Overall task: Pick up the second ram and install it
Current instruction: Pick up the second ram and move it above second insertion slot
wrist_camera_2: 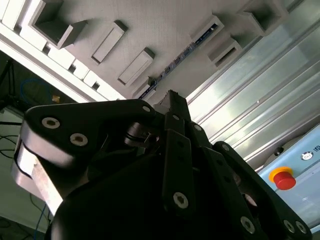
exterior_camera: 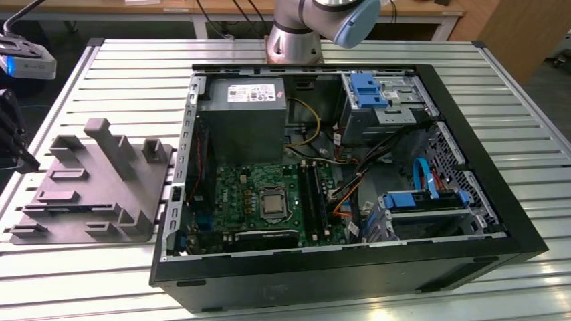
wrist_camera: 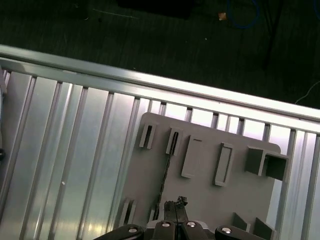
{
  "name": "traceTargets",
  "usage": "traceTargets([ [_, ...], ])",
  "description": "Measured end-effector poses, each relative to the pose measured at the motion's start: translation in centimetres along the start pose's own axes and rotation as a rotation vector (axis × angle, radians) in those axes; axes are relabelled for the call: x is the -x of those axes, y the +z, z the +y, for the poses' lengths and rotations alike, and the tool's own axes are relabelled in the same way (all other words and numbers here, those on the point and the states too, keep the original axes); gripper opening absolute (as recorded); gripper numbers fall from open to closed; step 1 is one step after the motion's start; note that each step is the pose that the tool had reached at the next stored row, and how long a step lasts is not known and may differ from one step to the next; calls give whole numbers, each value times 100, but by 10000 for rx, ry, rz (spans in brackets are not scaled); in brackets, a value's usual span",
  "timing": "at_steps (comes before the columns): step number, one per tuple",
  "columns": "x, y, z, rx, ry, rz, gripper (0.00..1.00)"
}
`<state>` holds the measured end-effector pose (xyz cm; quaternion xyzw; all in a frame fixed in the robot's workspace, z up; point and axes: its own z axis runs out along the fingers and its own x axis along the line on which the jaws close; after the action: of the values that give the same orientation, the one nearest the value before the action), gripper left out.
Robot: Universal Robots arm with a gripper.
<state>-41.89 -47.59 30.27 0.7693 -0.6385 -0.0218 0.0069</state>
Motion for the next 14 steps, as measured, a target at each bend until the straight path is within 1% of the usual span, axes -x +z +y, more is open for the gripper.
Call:
traceTargets([
  [3, 0, 2, 0, -2, -1, -1, 10],
  [11, -2, 62, -3, 1, -95, 3, 10],
  [14, -2, 74, -3, 4, -108, 5, 10],
])
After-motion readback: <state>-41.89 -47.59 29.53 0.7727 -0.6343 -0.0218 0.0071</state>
